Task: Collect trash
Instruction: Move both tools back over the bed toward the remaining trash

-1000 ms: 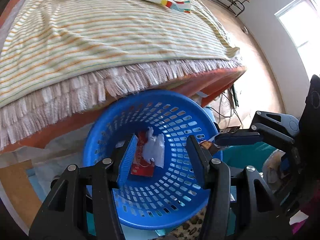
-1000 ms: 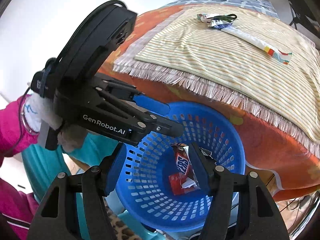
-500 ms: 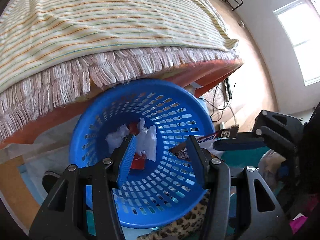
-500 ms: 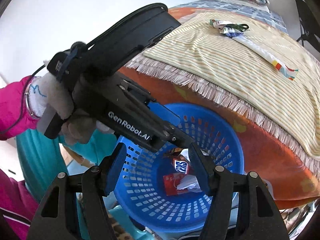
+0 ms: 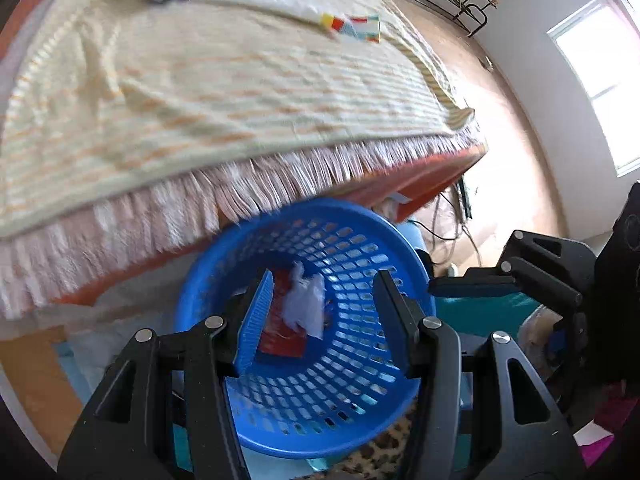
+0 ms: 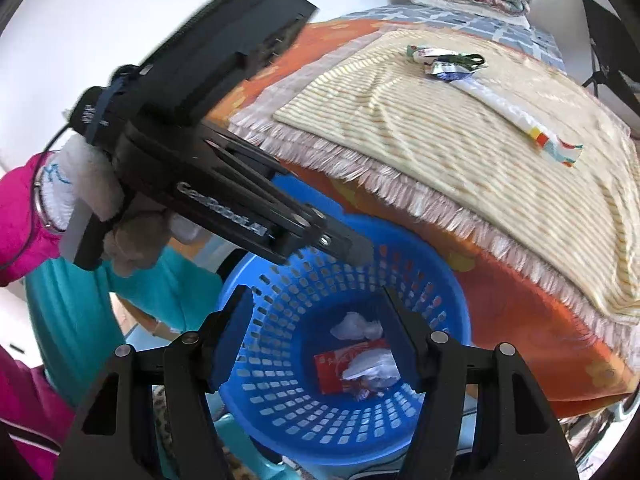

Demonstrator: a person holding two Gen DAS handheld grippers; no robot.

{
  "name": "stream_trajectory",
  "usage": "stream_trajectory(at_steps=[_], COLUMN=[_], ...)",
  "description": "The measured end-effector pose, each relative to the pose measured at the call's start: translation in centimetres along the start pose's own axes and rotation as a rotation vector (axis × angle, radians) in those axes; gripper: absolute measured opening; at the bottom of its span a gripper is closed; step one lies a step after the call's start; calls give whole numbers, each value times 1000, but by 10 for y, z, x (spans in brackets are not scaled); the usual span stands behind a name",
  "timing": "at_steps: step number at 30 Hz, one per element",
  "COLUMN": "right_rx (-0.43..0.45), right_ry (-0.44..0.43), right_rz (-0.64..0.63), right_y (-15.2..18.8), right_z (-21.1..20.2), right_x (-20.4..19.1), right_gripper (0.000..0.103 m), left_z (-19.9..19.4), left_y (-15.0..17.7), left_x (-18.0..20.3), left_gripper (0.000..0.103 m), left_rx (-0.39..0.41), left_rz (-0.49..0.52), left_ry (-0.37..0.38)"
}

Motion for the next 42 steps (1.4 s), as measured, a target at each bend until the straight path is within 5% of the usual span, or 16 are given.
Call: stream_trajectory(at_steps=[11,22,42], right_rx=[-25,4,-74], right_ry=[124,199,252], right_rz=[54,166,87], right_y=[-36,-89,-180], right_z=[0,8,101], right_x=[49,119,172], right_gripper=[64,64,64], left_z=[-50,-106,-99], left_y=[-47,-129,-241], left_x=[-20,-69,-135], left_gripper=[53,53,53], left_rx=[87,219,198], left_rz=[79,135,129], left_ry=[-172,-327,-385])
Point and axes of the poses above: each gripper's, at about its wrist camera, not at the fingertips, and z roughly the way its jaws point, x to its right, y to its underside, the point moved 5 cm from there along z, roughly the way its jaws point, and after that the axes turned 14 degrees about y, right-handed, at the moved point
